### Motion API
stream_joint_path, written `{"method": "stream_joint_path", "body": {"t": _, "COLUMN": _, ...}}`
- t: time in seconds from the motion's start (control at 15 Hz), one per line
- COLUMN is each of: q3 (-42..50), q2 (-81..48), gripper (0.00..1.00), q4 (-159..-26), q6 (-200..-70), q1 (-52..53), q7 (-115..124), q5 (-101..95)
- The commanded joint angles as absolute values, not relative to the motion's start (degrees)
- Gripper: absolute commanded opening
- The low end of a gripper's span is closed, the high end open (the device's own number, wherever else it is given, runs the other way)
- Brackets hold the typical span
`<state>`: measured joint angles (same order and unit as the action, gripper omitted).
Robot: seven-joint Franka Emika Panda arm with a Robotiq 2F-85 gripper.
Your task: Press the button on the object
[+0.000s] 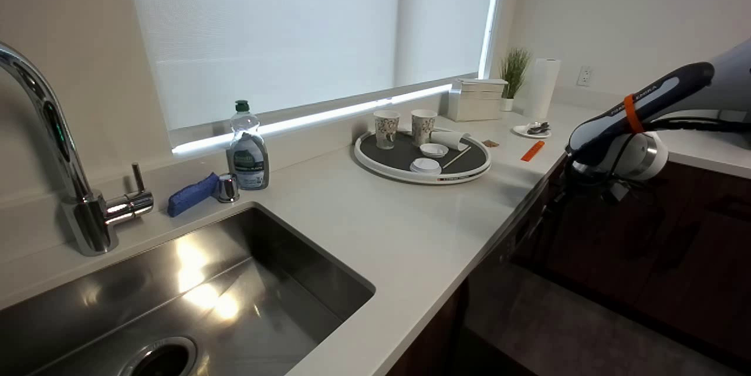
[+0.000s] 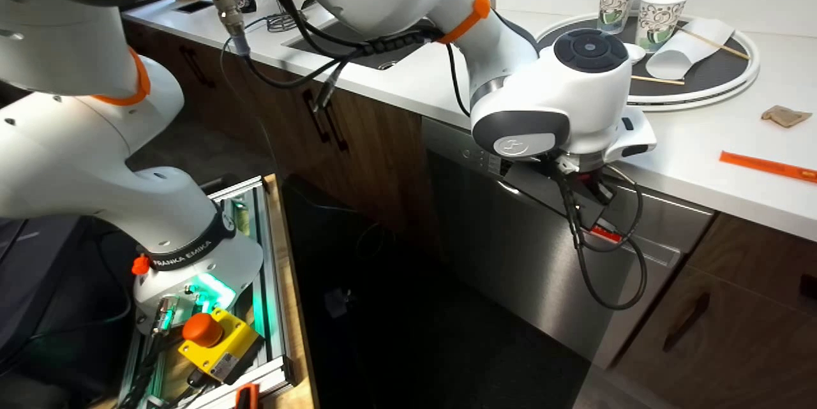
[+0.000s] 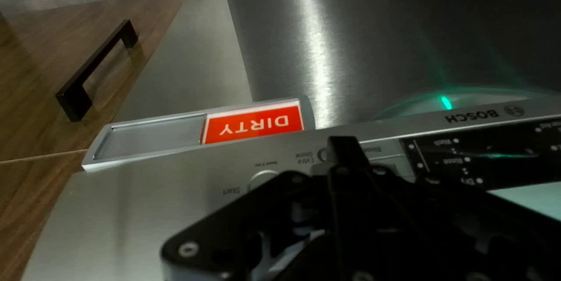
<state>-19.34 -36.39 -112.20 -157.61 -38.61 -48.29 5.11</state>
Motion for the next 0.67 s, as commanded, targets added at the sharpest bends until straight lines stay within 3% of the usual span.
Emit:
{"method": "stream_joint_path", "body": {"t": 0.0, "q3": -12.8, "q2": -33.4, "gripper": 0.0, "q4": -113.4, "q6": -153.2, "q1": -33.0, "q7": -47.1, "q5": 4.3}}
{"method": "stream_joint_path", "body": {"t": 0.4, "q3": -6.1, "q2": -29.6, "gripper": 0.0, "q4": -116.5, "q6": -152.4, "q1": -27.1, "q7": -46.1, "q5": 5.1}}
{"method": "stream_joint_path", "body": {"t": 0.47, "q3": -5.5, "q2": -28.7, "gripper": 0.17, "q4": -117.3, "q6": -152.6, "q1": -26.6, "q7": -45.8, "q5": 5.3}}
{"method": "stream_joint_path", "body": {"t": 0.6, "q3": -4.4, "q2": -26.8, "gripper": 0.32, "q4": -119.2, "q6": -152.6, "q1": -25.4, "q7": -44.9, "q5": 5.3}}
